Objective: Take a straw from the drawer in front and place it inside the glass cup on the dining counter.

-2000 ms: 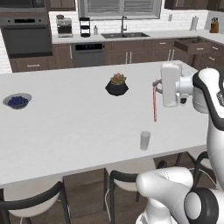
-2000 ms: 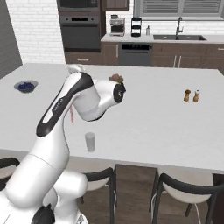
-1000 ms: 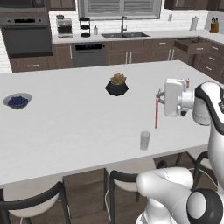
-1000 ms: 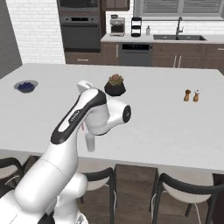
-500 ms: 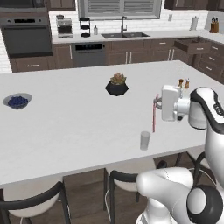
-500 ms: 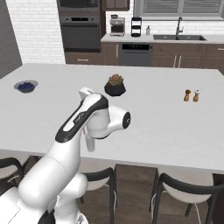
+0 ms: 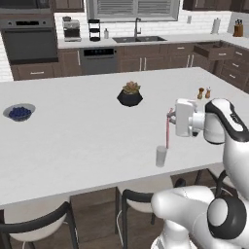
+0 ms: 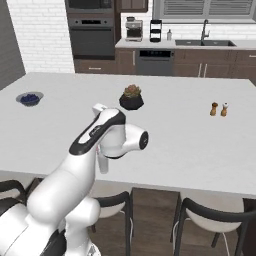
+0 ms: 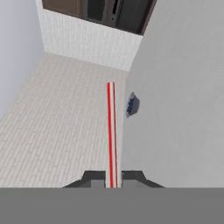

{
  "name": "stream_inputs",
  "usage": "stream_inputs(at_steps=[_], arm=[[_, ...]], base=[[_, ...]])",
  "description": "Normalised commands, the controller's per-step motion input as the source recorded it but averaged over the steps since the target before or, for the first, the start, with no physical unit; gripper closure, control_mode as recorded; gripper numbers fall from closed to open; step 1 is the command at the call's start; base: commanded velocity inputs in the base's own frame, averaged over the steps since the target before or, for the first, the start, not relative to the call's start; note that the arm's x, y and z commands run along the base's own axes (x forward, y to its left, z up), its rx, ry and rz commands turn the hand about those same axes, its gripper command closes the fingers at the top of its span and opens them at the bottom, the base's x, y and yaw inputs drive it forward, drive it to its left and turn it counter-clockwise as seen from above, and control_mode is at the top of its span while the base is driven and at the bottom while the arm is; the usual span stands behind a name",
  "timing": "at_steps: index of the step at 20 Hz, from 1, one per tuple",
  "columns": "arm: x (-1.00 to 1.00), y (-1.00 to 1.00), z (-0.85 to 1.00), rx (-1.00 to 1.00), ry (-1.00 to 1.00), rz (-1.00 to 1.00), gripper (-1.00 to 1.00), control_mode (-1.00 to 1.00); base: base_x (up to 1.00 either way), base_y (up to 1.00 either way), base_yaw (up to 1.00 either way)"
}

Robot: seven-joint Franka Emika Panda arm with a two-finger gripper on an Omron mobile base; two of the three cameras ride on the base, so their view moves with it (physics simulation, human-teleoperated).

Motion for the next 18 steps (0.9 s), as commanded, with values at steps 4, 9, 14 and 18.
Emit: stream_inputs(at_steps=[4, 9, 14, 18], arm=[[0.31, 0.00, -0.17, 0.00, 0.00, 0.00, 1.00, -1.00], [0.23, 0.00, -0.17, 0.00, 0.00, 0.00, 1.00, -1.00], [0.17, 0.00, -0.19, 0.00, 0.00, 0.00, 1.00, -1.00], [0.11, 0.00, -0.23, 0.00, 0.00, 0.00, 1.00, -1.00]], base=[[0.00, 0.00, 0.00], [0.00, 0.00, 0.00], [0.00, 0.00, 0.00], [0.00, 0.00, 0.00]])
